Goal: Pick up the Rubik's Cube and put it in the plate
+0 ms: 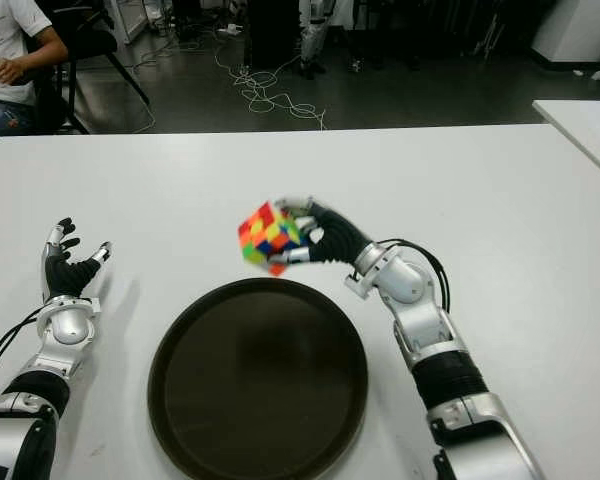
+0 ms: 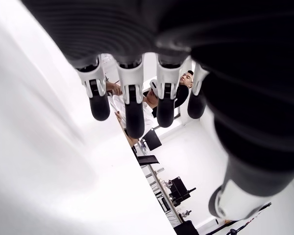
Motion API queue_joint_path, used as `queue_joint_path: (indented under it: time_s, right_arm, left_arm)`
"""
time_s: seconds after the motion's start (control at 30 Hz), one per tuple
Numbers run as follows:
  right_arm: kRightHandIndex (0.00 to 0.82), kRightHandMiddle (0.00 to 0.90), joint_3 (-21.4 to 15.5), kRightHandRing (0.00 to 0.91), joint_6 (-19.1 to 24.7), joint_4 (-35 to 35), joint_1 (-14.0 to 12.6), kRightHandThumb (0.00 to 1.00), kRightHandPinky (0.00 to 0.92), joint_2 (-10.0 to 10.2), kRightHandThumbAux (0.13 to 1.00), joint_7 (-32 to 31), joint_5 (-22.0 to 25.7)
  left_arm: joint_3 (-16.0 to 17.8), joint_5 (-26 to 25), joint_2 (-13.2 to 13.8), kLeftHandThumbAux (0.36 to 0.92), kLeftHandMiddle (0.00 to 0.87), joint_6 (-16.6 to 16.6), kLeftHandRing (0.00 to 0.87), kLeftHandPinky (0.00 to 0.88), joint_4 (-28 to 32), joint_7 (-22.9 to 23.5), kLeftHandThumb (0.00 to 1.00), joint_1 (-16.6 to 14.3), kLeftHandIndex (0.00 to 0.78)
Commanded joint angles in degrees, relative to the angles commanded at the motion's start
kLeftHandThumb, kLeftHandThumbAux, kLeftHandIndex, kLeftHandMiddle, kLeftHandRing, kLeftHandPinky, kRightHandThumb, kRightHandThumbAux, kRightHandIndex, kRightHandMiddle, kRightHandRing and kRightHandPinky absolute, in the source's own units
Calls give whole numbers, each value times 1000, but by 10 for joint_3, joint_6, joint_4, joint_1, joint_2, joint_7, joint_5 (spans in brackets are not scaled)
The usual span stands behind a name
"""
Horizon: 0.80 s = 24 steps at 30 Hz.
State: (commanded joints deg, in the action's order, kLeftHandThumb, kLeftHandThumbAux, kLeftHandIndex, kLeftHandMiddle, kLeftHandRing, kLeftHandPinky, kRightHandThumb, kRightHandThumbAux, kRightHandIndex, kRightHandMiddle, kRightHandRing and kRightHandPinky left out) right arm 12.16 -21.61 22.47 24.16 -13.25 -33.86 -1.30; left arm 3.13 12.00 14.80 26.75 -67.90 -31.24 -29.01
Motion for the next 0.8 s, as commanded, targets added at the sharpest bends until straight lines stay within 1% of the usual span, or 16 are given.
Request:
queue_joint_path:
  time_s: [0.17,0.23,0.37,0.47,0.6,0.8]
  right_arm:
    - [435,786,8,814,17,-11,2,680,807,-11,731,-36,3]
    - [435,784,11,810,21,-15,3,680,800,-14,732,-45,2]
    - [435,783,24,806,20,-20,10,680,789,-25,733,-70,-9]
    - [435,783,29,806,20,-19,11,681,786,-26,733,-82,-8]
    - [435,783,35,808,27,-19,14,681,787,-31,733,-101,-5]
    - [435,792,43,809,34,-30,6,680,784,-34,732,-117,-5]
  left_arm:
    - [3,-4,-1,735,159,5,170,184,1,4,27,2,118]
    - [4,-6,-2,736,154,6,166,188,1,6,26,2,115]
    - [8,-12,-3,744,156,7,166,179,1,11,37,2,115]
    - [9,-14,-4,741,155,7,160,159,2,13,41,2,113]
    - [11,-16,-4,731,154,7,155,155,2,17,36,1,109]
    - [11,-16,-3,715,134,5,131,117,2,20,24,2,96]
